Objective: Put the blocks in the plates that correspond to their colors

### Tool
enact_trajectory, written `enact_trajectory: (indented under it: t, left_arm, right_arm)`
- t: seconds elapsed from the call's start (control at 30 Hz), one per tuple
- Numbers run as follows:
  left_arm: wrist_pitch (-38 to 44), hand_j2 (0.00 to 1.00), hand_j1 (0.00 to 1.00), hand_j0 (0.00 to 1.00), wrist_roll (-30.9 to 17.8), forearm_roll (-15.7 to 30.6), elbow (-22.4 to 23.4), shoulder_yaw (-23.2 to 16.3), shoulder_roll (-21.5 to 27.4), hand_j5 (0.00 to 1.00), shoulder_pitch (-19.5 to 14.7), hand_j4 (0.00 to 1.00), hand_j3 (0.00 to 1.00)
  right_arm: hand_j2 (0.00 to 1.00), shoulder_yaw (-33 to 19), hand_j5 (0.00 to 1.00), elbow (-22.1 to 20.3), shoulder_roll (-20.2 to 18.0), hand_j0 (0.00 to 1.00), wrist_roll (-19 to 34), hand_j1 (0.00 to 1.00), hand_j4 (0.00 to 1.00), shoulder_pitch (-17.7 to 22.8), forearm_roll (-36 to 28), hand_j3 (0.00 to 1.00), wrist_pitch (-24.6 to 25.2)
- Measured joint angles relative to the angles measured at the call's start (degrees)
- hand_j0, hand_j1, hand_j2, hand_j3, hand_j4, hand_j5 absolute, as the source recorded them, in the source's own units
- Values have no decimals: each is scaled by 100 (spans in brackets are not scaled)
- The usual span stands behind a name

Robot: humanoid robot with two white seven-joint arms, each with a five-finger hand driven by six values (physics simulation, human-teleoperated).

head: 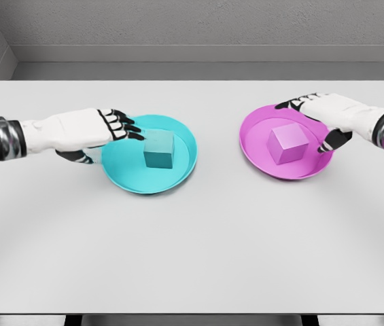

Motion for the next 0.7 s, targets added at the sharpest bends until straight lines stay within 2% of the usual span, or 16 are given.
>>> enact_trajectory:
  t: [0.07, 0.17, 0.27, 0.43, 0.7]
  left_arm:
    - [-2, 100, 100, 100, 1, 358, -32, 5, 419, 100, 35, 100, 100]
    - [-1, 100, 100, 100, 3, 672, -49, 36, 924, 100, 114, 100, 100]
    - [-2, 100, 100, 100, 8, 914, -30, 62, 1370, 100, 369, 100, 100]
    - [-1, 100, 100, 100, 17, 1196, 130, 79, 1734, 100, 378, 100, 100]
    - [0, 100, 100, 100, 13, 1240, 181, 79, 1821, 100, 387, 100, 100]
  right_arm:
    - [100, -246, 100, 1, -249, 100, -2, 100, 100, 268, 1, 100, -817]
    - [100, -729, 100, 0, -552, 100, -2, 100, 100, 957, -12, 100, -1990]
    - [100, -1112, 100, 0, -759, 100, -4, 100, 100, 1186, -28, 100, -2740]
    - [100, -1304, 100, 0, -866, 100, -10, 100, 100, 1222, -31, 100, -3145]
    - [100, -1345, 100, 0, -886, 100, -8, 100, 100, 1222, -29, 100, -3226]
